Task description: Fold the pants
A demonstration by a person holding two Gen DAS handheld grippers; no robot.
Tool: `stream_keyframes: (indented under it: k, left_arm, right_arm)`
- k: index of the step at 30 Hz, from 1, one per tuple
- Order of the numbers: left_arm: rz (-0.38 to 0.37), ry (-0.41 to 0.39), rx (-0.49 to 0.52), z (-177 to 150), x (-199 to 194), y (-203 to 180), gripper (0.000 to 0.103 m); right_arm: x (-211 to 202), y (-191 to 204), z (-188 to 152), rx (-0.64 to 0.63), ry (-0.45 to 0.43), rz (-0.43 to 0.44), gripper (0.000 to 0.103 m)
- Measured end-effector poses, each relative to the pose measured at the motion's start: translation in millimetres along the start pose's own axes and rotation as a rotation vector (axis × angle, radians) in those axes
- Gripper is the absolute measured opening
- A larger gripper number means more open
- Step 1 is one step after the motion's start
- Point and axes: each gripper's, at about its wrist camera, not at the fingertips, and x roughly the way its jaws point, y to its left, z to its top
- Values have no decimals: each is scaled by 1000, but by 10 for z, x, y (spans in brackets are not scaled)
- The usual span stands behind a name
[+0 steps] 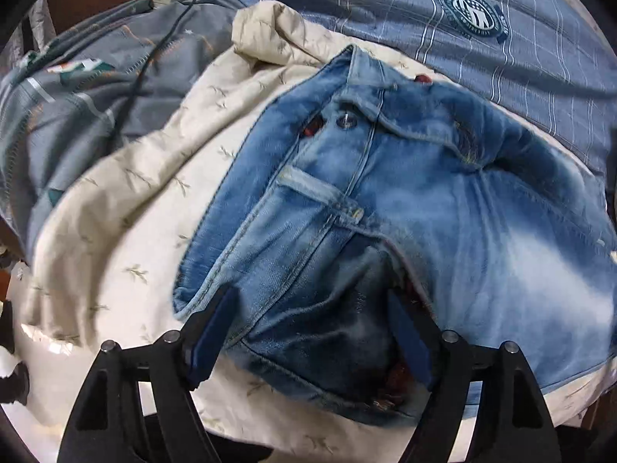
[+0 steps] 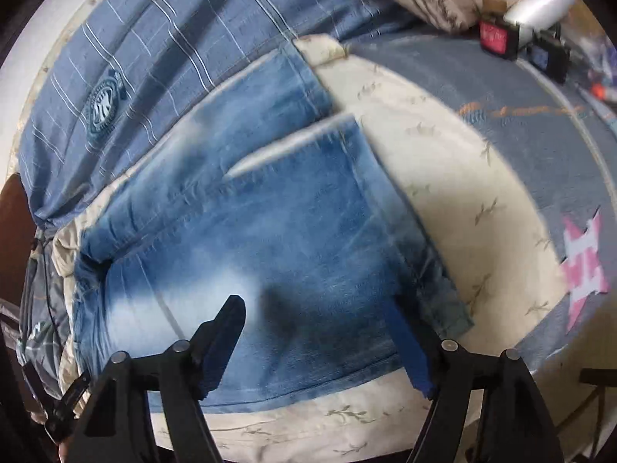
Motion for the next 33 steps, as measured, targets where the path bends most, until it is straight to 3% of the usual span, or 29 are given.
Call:
stream_keyframes:
  k: [3, 6, 11, 14, 16, 17, 20, 24, 30, 33]
  left_arm:
    - [-65, -115, 30, 208, -265, -99, 80]
    - [-128, -177, 32, 528, -318, -110, 80]
    - [-256, -125, -54, 1158, -4, -5, 80]
    - [-340, -86, -133, 1633, 331, 25, 79]
    - [-335, -63, -122, 1907, 543, -84, 75]
    - [-351, -51, -107, 2004, 642, -130, 66]
    - [-337, 11, -93, 2208, 943, -253, 48]
    - [-313, 54, -85, 2294, 1258, -367, 47]
    - [-287, 80, -68, 2378, 1475, -474, 47]
    - [-259, 105, -56, 2370, 1569, -533, 39]
  right_arm:
    - [-155, 168, 222, -56, -71, 30, 77]
    - [-137, 300, 565, -100, -135, 25, 77]
    - [32, 394, 1055, -152, -151, 0, 77]
    - [193, 390, 1313, -161, -144, 33, 77]
    - [273, 389, 1500, -159, -132, 44, 77]
    - [306, 365, 1582, -156, -133, 50, 77]
    - [465, 295, 1879, -130, -117, 82, 62]
    - [766, 335, 2237, -139, -89, 58, 57]
    - [1224, 433, 2519, -161, -64, -18, 52]
    - [1400, 503, 2534, -198, -42, -109, 23]
